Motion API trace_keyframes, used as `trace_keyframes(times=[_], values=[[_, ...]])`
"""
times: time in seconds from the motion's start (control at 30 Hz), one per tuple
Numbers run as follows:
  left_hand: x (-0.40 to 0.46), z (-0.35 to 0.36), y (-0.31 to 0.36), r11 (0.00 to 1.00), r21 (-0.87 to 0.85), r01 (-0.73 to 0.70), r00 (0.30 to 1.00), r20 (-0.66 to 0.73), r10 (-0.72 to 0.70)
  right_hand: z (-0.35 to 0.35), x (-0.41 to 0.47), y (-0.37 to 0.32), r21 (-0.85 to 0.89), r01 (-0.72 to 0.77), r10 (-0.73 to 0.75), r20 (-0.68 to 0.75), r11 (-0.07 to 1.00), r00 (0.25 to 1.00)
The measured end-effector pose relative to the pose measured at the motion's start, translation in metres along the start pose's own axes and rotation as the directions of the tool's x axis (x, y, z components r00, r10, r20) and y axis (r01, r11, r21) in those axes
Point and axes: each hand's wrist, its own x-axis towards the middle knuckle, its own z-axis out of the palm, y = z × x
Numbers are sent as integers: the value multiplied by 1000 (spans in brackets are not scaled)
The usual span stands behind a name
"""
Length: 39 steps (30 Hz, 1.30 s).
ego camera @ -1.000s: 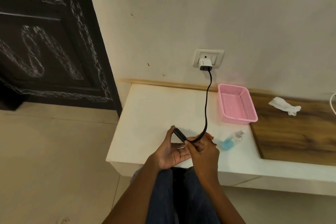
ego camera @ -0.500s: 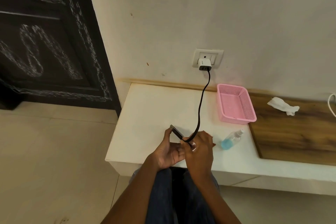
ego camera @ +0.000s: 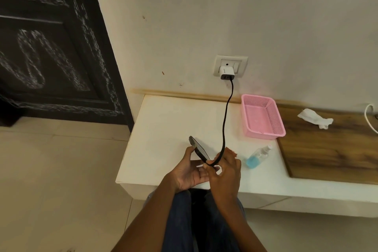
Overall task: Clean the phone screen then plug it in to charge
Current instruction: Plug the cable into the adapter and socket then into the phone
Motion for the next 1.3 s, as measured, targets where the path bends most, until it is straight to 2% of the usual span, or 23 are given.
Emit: trace_keyframes(times=[0.17,0.33,0.47,0.53,0.73,0.83,1.03,1.2,1.3], values=[[-1,-2,-2,998,-11,-67,998,10,67,-3,-10,10,224,-222,193,144,949,971],[1,-8,-5,972,-182,-147,989,-12,147,2,-19,8,210,-349,292,260,913,921],[3,-7,-3,954,-223,-200,980,-43,195,4,-20,5,203,-411,331,335,889,882],[5,-7,-3,963,-177,-205,979,-49,199,4,-23,0,220,-402,313,350,889,883],[12,-10,-3,968,-132,-213,976,-64,207,11,-30,-10,302,-410,384,146,860,912],[14,-12,-3,957,-155,-244,970,-55,238,15,-28,-10,266,-382,364,118,885,924],[18,-21,-3,933,-225,-280,960,-88,266,24,-25,-8,230,-377,348,158,897,924],[21,-21,-1,941,-166,-293,954,-122,276,24,-18,-6,223,-365,331,177,904,927],[22,-23,-4,935,-190,-300,953,-105,285,15,-6,-5,171,-355,296,296,919,908]])
